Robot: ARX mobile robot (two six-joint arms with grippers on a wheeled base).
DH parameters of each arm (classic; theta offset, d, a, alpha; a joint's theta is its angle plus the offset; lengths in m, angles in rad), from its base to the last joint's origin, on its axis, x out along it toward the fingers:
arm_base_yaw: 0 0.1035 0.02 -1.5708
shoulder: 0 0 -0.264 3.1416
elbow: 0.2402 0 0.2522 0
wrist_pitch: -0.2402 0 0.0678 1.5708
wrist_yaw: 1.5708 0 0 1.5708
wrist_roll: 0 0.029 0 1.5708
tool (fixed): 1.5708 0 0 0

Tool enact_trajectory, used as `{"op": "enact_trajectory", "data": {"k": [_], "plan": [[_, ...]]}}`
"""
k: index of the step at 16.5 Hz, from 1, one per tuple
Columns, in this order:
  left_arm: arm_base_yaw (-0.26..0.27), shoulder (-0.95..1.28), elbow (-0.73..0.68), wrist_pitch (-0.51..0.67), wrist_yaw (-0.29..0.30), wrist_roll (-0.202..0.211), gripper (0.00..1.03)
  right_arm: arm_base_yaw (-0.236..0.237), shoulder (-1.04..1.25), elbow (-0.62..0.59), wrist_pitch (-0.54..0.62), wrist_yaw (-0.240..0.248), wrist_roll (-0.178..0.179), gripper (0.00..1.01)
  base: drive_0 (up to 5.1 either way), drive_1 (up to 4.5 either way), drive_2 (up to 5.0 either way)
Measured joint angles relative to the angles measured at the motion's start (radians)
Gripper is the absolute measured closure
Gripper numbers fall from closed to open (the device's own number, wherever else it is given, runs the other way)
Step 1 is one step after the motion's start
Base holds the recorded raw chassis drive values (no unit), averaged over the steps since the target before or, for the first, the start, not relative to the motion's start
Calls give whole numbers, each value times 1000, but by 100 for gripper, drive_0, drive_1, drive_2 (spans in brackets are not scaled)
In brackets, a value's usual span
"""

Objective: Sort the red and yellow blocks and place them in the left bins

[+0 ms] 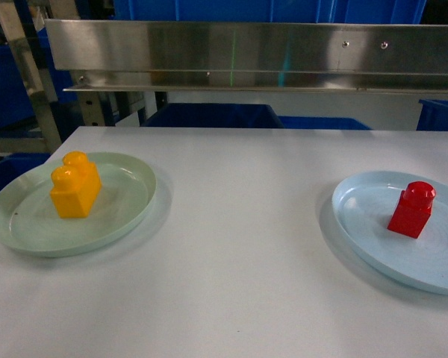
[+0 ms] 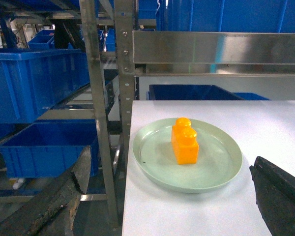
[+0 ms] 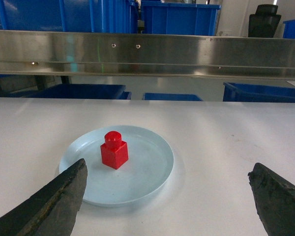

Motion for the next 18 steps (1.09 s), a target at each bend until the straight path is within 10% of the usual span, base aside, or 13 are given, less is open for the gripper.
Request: {"op": "enact_trajectory", "data": {"k": [8,14,18], "plan": [[11,86,52,-63,56,-34,5,37,71,8,-19,9,2,3,0,0,0],[37,809,481,126,328,-106,5,152,1014,463,357,8,122,3,0,0,0],[81,1215,554,345,310,-77,5,216,1400,624,430,125,123,3,0,0,0]]}}
